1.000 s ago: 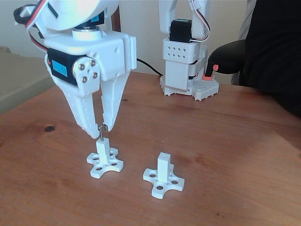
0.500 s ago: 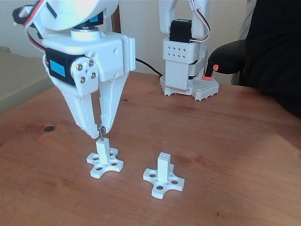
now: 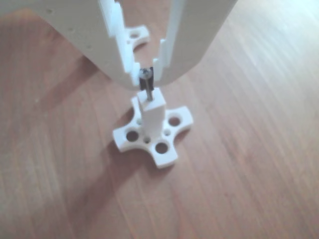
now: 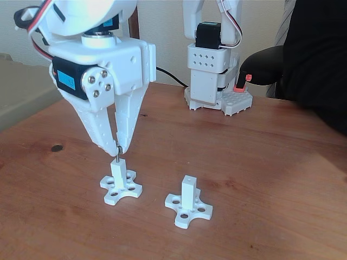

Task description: Grab the screw and set it in the hole.

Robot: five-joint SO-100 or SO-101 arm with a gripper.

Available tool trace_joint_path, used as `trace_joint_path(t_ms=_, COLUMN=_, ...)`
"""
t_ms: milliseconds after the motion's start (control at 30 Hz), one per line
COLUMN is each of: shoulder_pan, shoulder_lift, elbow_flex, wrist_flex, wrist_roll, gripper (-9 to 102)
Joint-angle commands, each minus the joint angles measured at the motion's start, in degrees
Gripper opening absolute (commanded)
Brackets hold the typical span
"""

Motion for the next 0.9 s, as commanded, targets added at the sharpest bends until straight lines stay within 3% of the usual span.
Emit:
trace_joint_path(t_ms=0, shoulder_pan=0.26, shoulder_lift=1.23, elbow_flex=-5.54, wrist_flex=-1.58, wrist_roll=-0.44, gripper=-4)
trace_joint_path(t_ms=533, shoulder_pan=1.67, shoulder_lift=2.55, elbow_flex=-10.9, wrist_flex=-0.88, wrist_roll=-0.44, gripper=-4)
trace_joint_path(t_ms=867, shoulder_pan=-1.76, shoulder_lift=6.33, elbow_flex=-10.99, wrist_flex=3.69, wrist_roll=0.18, gripper=-4)
